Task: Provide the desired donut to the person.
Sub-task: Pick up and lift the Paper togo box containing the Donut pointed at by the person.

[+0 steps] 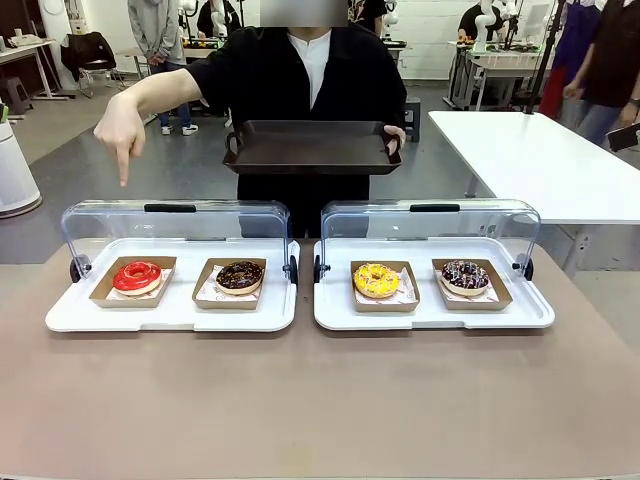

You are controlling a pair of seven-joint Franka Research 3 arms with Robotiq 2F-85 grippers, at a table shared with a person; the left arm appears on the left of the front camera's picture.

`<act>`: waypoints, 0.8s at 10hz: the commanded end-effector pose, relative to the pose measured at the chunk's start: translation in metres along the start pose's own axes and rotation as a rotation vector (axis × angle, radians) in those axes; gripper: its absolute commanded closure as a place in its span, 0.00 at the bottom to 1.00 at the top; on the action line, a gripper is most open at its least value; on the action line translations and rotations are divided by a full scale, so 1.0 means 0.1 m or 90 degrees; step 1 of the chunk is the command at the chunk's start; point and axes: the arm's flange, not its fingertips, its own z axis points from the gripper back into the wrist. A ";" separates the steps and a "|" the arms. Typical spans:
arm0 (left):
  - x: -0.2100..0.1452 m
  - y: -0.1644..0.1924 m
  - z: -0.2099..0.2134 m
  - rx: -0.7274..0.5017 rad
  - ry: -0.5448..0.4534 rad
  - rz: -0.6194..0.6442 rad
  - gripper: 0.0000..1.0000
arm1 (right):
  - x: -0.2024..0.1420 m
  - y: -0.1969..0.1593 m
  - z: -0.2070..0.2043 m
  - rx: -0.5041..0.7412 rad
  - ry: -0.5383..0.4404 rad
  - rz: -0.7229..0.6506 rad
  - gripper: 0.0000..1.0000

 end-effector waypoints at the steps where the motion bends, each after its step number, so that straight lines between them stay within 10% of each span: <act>1: 0.02 -0.01 0.00 -0.002 -0.005 0.001 0.00 | 0.02 -0.03 -0.01 0.007 -0.011 0.005 0.00; 8: 0.00 0.00 0.00 0.000 0.000 0.000 0.00 | 0.02 -0.03 -0.01 0.007 -0.011 0.005 0.00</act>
